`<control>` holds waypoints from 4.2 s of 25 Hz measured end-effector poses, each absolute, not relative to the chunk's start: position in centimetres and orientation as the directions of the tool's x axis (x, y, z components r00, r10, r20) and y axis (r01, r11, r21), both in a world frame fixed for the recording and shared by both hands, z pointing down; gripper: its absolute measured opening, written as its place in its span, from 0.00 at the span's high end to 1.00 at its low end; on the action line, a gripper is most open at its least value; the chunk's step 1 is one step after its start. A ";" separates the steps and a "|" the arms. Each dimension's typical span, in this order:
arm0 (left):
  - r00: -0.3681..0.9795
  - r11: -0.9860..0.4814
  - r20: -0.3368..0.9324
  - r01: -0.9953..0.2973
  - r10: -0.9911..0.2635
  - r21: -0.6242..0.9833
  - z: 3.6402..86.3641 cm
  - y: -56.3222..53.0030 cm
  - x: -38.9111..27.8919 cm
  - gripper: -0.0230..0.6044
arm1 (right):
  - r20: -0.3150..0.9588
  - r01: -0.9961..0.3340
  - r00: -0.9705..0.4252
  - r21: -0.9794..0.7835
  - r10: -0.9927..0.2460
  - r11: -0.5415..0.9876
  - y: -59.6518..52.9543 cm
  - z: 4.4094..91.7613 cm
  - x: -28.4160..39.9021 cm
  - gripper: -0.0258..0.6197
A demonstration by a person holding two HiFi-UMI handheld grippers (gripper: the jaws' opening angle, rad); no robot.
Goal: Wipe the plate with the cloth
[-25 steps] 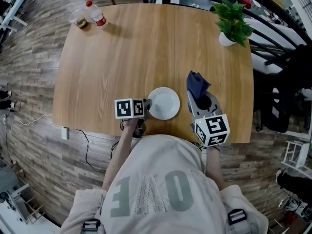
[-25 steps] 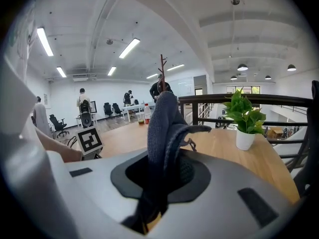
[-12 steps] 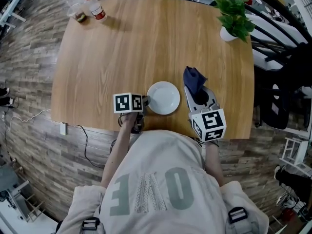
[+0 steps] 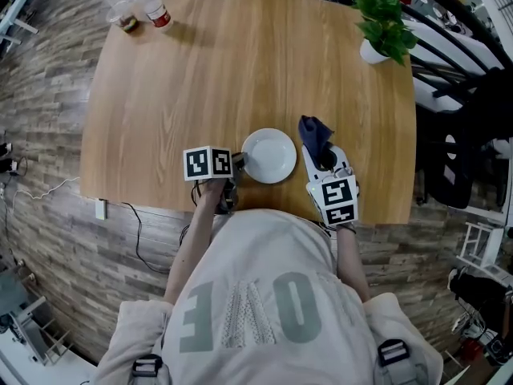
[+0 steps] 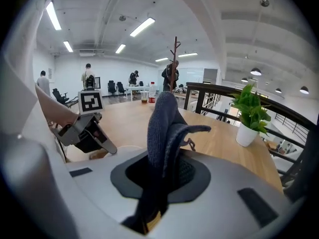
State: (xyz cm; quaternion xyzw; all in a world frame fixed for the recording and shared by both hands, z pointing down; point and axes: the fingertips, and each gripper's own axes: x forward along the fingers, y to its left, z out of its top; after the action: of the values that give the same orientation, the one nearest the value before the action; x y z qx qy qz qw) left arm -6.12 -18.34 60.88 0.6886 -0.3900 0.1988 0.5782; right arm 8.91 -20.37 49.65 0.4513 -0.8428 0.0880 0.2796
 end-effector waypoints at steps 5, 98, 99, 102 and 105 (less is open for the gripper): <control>0.624 -0.027 0.706 -0.755 -0.336 0.655 60.9 -18.6 -5.9 0.89 | 0.716 -0.732 -0.324 0.224 -0.618 0.643 -20.5 53.8 9.8 0.87; 0.573 -0.025 0.671 -0.768 -0.471 0.640 60.3 -19.9 -5.8 0.90 | 0.938 -0.173 -0.187 0.260 -0.290 0.950 -9.3 59.2 2.6 0.87; 0.574 -0.024 0.671 -0.768 -0.470 0.640 60.3 -19.9 -5.8 0.90 | 0.938 -0.173 -0.190 0.258 -0.289 0.951 -9.2 59.2 2.5 0.87; 0.575 -0.019 0.672 -0.766 -0.466 0.643 60.3 -19.9 -5.7 0.90 | 0.925 -0.218 -0.217 0.266 -0.312 0.939 -10.7 58.5 2.6 0.87; 0.580 -0.018 0.671 -0.762 -0.462 0.647 60.4 -20.0 -5.6 0.90 | 0.893 -0.324 -0.248 0.290 -0.376 0.901 -15.0 57.1 2.9 0.87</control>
State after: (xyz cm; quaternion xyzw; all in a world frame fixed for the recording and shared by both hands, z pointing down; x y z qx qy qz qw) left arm -5.61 -19.98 60.38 0.7000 -0.4372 0.1373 0.5478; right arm 2.92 -14.97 57.13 0.2216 -0.7895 -0.0230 0.5719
